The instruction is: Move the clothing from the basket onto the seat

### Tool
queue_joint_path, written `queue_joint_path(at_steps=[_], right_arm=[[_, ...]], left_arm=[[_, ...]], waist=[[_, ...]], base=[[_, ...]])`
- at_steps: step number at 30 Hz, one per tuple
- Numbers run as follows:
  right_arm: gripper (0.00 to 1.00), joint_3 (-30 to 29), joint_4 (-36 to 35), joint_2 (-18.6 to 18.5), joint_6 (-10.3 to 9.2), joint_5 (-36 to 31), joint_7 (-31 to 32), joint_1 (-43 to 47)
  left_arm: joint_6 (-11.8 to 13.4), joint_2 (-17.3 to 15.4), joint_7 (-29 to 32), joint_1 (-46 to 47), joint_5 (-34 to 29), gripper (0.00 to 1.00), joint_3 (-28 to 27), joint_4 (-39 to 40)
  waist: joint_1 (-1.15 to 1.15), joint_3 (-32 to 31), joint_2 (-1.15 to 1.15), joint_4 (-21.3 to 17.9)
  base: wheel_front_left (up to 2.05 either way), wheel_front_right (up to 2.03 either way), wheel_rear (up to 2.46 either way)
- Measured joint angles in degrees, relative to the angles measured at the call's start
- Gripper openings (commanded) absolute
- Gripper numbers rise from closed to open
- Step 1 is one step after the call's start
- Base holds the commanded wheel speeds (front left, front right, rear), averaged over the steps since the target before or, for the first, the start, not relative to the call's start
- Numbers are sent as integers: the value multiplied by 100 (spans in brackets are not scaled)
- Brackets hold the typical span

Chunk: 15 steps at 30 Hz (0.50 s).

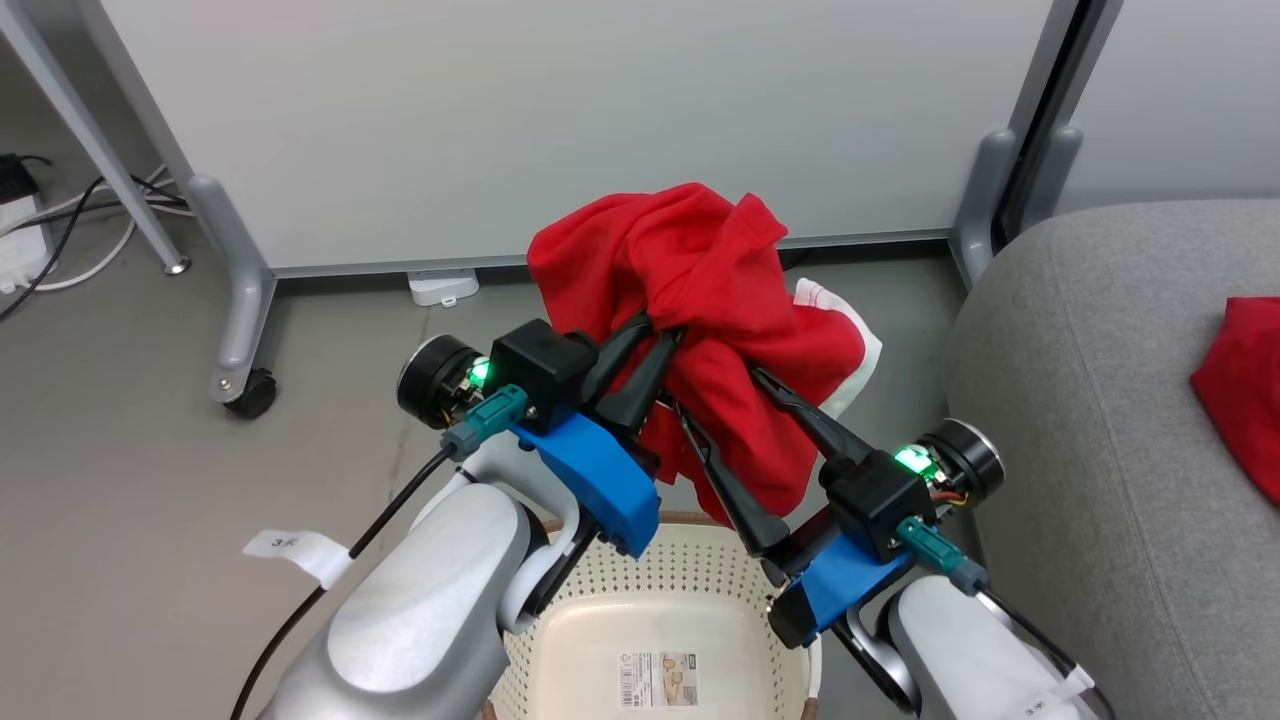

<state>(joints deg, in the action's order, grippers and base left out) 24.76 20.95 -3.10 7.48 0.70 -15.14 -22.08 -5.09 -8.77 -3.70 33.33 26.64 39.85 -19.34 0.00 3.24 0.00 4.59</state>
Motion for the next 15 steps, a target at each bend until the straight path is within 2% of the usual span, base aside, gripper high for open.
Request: queue_joint_path(at_steps=[4, 5, 6, 7, 15], right_arm=[[100, -76, 363, 11, 0, -27, 1, -270], [43, -71, 411, 13, 1, 65, 1, -288], [10, -55, 482, 18, 0, 143, 0, -305], [0, -45, 522, 15, 0, 246, 1, -309], [0, 33, 505, 18, 0, 498, 1, -382]], left_arm=[[-20, 79, -29, 64, 1, 0, 74, -38], [-26, 94, -45, 69, 1, 0, 98, -52], [-30, 112, -47, 74, 1, 0, 123, -74], [-34, 125, -54, 79, 2, 0, 140, -89], [-53, 145, -112, 115, 29, 0, 192, -187]], waist=[[0, 41, 0, 88], [0, 45, 0, 109], [0, 45, 0, 131], [0, 44, 0, 150], [0, 31, 0, 180]], base=[[0, 0, 0], [0, 0, 0], [0, 0, 0], [0, 0, 0], [0, 0, 0]])
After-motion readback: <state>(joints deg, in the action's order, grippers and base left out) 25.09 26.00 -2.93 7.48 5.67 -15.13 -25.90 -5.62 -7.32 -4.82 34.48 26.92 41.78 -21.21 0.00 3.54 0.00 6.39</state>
